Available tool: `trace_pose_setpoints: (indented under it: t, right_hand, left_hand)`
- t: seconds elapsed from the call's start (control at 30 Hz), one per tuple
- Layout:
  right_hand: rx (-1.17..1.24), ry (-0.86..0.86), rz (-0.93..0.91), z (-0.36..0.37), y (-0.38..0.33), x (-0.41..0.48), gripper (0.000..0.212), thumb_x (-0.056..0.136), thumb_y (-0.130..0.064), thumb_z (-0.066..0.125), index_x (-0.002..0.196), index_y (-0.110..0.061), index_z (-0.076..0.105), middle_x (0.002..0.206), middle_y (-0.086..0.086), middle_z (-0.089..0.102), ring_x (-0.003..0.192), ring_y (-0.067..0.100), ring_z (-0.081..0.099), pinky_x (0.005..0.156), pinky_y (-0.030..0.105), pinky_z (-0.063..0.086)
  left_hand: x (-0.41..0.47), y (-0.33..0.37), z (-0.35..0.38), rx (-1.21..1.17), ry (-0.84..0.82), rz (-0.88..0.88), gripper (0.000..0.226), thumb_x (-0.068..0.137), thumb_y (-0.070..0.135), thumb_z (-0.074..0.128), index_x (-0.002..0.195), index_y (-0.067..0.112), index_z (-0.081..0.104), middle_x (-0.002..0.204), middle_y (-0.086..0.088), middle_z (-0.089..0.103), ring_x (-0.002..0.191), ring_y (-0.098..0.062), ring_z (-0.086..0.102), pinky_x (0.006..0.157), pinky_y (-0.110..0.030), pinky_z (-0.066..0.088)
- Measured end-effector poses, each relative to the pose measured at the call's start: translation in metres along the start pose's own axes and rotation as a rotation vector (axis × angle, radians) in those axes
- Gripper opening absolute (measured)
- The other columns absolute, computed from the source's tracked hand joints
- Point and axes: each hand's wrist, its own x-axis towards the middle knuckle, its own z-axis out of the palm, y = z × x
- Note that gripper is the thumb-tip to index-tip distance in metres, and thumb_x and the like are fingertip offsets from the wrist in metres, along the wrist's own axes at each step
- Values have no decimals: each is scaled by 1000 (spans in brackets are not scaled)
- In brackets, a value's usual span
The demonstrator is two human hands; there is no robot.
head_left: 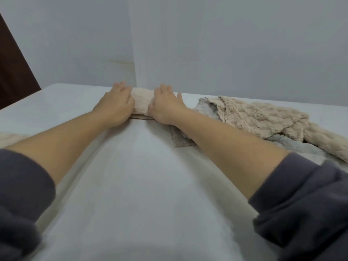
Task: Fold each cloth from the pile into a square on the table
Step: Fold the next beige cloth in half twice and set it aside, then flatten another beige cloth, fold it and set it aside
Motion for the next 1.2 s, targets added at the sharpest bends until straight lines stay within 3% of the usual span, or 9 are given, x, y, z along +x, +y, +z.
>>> trace_pose_setpoints:
  t: [0.07, 0.13, 0.37, 0.6, 0.73, 0.83, 0.97, 1.07, 1.2]
  right_hand:
    - [-121, -128, -105, 9, 2, -2, 58, 101, -29, 29, 150, -2, 16, 160, 13, 8, 148, 29, 5, 118, 54, 6]
    - [-156, -205, -114, 14, 5, -1, 60, 103, -27, 23, 154, -3, 4, 163, 10, -3, 150, 26, -3, 119, 53, -1]
    - [-158, -246, -120, 8, 4, 1, 60, 103, -30, 20, 154, -4, 3, 163, 9, -3, 150, 24, -3, 119, 53, -5]
    - [-165, 33, -210, -42, 28, -77, 53, 102, -23, 25, 151, -4, 15, 160, 9, 15, 148, 22, 9, 120, 49, 2]
    - [-158, 108, -78, -65, 70, -128, 49, 99, -20, 32, 147, -9, 29, 155, 8, 27, 145, 22, 20, 118, 49, 9]
    - [-180, 150, 30, -73, 110, -150, 41, 97, -18, 40, 137, -15, 45, 142, 6, 45, 131, 27, 40, 110, 48, 27]
    - [-166, 74, 61, -81, 140, -156, 49, 93, -12, 45, 141, -25, 42, 134, 4, 51, 122, 29, 49, 95, 45, 45]
    - [-128, 115, 28, -85, 149, -150, 49, 93, -7, 41, 138, -26, 45, 124, 6, 56, 112, 28, 54, 87, 42, 48]
    - [-144, 83, -57, -89, 153, -144, 62, 92, -7, 42, 147, -34, 32, 100, 1, 49, 88, 24, 55, 69, 33, 42]
  left_hand:
    - [-6, -4, 3, 105, -200, 86, 53, 102, 29, 19, 151, 8, 19, 161, -6, 12, 148, -20, 8, 119, -44, 9]
    - [-9, -5, 9, 191, -317, 51, 56, 103, 32, 14, 154, 12, 2, 162, 2, -3, 148, -11, -3, 120, -42, 1]
    - [-2, 1, 19, 264, -301, -44, 58, 102, 33, 10, 154, 11, 1, 162, 0, -5, 148, -12, -4, 119, -50, -2]
    - [-44, 56, 3, 12, 27, 70, 55, 98, 26, 31, 149, 7, 24, 157, -6, 24, 145, -20, 17, 119, -48, 10]
    - [-68, 121, -10, -87, 111, 222, 38, 96, 20, 44, 133, 14, 50, 138, -2, 50, 129, -22, 42, 108, -42, 31]
    - [-74, 166, -12, -156, 83, 278, 28, 95, 17, 45, 118, 16, 60, 119, 0, 60, 110, -20, 53, 96, -41, 43]
    - [-66, 209, -1, -254, -45, 129, 19, 92, 20, 48, 100, 19, 65, 99, 2, 65, 88, -18, 59, 77, -36, 51]
    - [-59, 230, 9, -201, -97, -2, 23, 89, 31, 51, 68, 20, 52, 74, 1, 58, 72, -21, 56, 53, -28, 40]
    - [-53, 242, 20, -120, -40, -64, 14, 85, 36, 58, 77, 26, 52, 95, 1, 60, 88, -22, 58, 74, -33, 44]
